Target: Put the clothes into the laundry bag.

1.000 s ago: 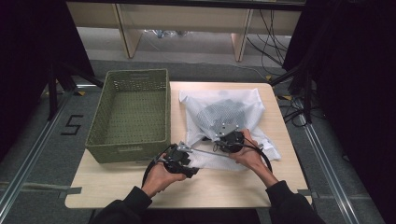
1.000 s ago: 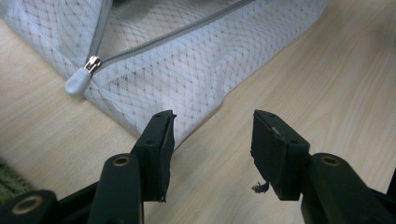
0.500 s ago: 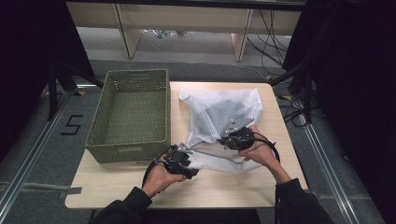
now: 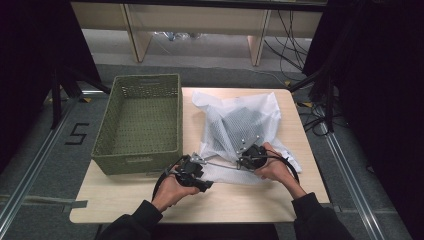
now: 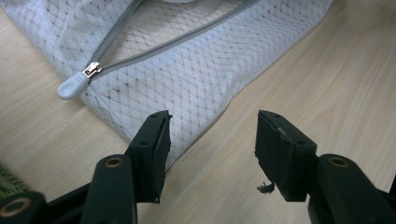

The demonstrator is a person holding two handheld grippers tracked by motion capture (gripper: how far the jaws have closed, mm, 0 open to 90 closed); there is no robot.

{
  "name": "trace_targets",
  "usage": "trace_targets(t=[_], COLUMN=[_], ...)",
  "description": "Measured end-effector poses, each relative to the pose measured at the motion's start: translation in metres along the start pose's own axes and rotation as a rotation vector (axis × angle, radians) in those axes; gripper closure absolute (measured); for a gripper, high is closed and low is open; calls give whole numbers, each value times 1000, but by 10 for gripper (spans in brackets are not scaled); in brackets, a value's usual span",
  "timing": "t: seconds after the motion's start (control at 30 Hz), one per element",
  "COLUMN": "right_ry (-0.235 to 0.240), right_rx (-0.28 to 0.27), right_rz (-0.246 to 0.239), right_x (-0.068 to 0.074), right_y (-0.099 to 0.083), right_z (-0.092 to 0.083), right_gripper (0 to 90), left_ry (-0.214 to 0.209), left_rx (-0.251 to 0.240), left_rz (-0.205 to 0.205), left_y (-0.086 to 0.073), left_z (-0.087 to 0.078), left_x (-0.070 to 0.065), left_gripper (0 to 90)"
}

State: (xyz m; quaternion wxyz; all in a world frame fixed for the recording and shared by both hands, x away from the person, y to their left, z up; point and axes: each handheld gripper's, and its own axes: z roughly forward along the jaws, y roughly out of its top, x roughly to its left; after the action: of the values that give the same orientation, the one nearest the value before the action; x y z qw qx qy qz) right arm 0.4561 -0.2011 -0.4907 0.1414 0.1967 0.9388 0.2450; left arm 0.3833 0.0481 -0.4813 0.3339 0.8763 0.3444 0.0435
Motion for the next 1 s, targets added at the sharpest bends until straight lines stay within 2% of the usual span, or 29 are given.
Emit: trace_targets(t=[0.03, 0.07, 0.1, 0.13, 0.23, 0.33, 0.4, 0.47, 0.5, 0.53, 0.67, 0.73, 0.77, 0.8, 0.87, 0.93, 0.97, 1.0], right_ry=[8, 13, 13, 4, 19, 3, -26, -26, -14, -32, -43, -43, -72, -60, -55, -62, -65, -68], right_rx=[-2, -7, -19, -32, -83, -104, -139, -167, -170, -186, -238, -229, -246, -233, -241, -250, -257, -253], right_rz=[23, 25, 31, 30, 82, 113, 122, 138, 147, 171, 216, 245, 240, 260, 286, 294, 291, 307], right_x=[0, -1, -1, -1, -3, -3, -5, -8, -9, -9, -13, -14, -14, -14, -15, -17, -18, -17], right_y=[0, 0, 0, 0, -1, -2, -4, -5, -5, -6, -10, -14, -16, -18, -21, -24, -25, -26], right_z=[-1, -3, -5, -8, -19, -27, -32, -38, -41, -44, -55, -60, -60, -63, -65, -67, -67, -69], right_gripper=[870, 860, 844, 829, 729, 626, 545, 514, 493, 471, 419, 406, 399, 392, 376, 366, 360, 355], left_ry=[-1, 1, 2, -4, -4, -3, -9, -15, -4, -8, 15, 19, 32, 31, 53, 39, 57, 54], left_rx=[-12, -28, -13, -32, -39, -46, -55, -68, -73, -76, -92, -103, -105, -107, -121, -126, -127, -133], left_rz=[1, -17, -6, -5, -7, 15, 10, 23, 20, 21, 1, -9, -13, -18, -21, -24, -27, -28], left_y=[0, 0, 0, 0, -1, -3, -5, -8, -9, -10, -16, -17, -18, -19, -22, -25, -26, -28], left_z=[0, 1, -2, -2, -6, -11, -14, -18, -20, -22, -30, -33, -35, -37, -40, -42, -43, -44], left_x=[-1, -2, -3, -4, -7, -10, -12, -13, -13, -13, -11, -10, -9, -9, -8, -6, -6, -6], left_gripper=[446, 442, 437, 435, 420, 404, 401, 399, 395, 391, 361, 344, 334, 312, 283, 260, 251, 241])
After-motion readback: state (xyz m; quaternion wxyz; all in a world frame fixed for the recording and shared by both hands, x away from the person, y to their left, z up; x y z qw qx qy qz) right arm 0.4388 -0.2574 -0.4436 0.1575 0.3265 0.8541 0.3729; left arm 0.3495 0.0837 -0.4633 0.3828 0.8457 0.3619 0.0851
